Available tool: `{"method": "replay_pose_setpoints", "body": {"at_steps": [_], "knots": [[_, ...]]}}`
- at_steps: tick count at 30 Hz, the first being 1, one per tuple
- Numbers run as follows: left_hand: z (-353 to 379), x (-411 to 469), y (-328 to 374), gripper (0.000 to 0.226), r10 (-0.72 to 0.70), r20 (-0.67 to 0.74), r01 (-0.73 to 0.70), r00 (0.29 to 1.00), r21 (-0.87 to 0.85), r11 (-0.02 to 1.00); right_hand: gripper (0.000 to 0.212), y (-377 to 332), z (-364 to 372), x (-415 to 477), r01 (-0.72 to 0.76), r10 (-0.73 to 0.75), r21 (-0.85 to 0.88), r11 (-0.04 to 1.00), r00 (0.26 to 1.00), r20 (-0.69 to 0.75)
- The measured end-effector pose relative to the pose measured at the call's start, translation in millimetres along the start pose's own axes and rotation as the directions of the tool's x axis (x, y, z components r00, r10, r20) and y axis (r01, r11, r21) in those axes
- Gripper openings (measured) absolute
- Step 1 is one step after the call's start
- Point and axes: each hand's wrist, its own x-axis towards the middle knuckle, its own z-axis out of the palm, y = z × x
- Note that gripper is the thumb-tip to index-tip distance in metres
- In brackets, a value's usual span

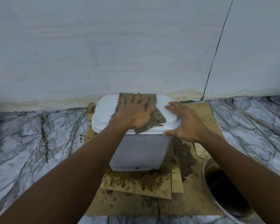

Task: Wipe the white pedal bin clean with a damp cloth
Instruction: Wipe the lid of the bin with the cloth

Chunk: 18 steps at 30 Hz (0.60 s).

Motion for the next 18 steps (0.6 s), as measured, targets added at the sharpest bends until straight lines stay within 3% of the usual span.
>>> {"method": "replay_pose_setpoints", "body": {"at_steps": [5,12,18], "knots": [[9,-26,-17,0.065,0.143,-0.021,-0.143,0.990,-0.015,0.990,0.106,-1,2,-3,0.031,-0.031,0.015,0.999,0.999,-0.017],[1,-25,-81,0.069,-0.077,-0.063,0.074,0.995,-0.040,0.996,0.105,-8,3,-1,0.037,-0.037,0.019,0.999,0.999,-0.011],[-5,-9,-32,0.067,-0.074,-0.017,0.074,0.997,-0.018,0.997,0.107,-3,0,-2,0.007,-0.007,0.000,1.000,1.000,-0.009]]}}
